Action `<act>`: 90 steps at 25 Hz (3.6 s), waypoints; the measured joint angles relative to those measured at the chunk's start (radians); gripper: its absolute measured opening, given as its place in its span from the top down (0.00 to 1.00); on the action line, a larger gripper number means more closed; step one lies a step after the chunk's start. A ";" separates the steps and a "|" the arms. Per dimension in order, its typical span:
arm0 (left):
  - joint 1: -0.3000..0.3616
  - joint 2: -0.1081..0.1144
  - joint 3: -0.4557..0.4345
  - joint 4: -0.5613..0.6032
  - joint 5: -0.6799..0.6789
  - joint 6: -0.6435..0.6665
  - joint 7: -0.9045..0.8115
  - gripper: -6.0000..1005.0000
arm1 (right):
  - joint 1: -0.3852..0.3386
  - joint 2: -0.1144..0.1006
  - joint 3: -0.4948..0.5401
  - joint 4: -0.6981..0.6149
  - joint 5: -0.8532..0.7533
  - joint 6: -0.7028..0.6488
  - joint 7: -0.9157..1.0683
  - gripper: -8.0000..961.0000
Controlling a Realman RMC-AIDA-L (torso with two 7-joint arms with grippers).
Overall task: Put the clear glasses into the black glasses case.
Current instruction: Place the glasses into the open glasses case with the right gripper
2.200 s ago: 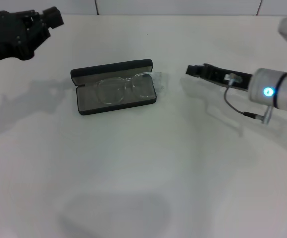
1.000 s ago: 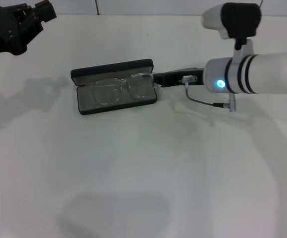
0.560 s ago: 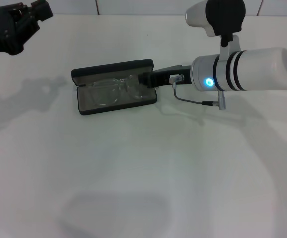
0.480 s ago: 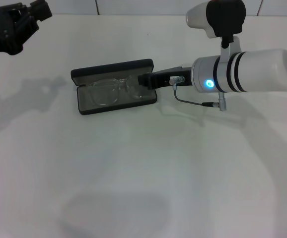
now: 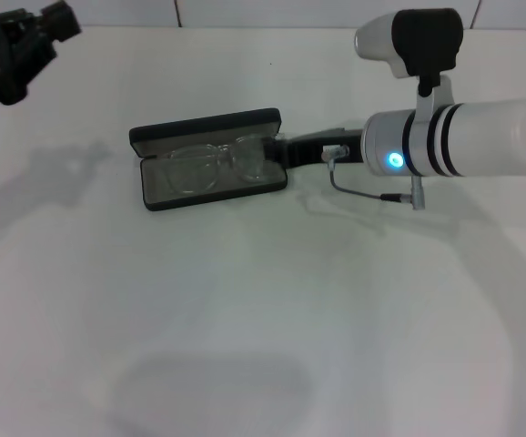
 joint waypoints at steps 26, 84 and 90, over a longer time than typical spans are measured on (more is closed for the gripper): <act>-0.024 0.001 0.004 -0.003 -0.027 -0.007 0.005 0.94 | -0.053 0.006 0.175 0.033 -0.049 0.062 -0.161 0.99; -0.011 0.002 0.000 0.007 -0.038 -0.006 0.018 0.94 | 0.012 0.004 0.082 0.012 -0.052 0.057 -0.110 0.95; -0.020 0.004 0.000 0.007 -0.038 -0.007 0.018 0.94 | 0.034 0.006 0.082 0.052 -0.052 0.084 -0.107 0.94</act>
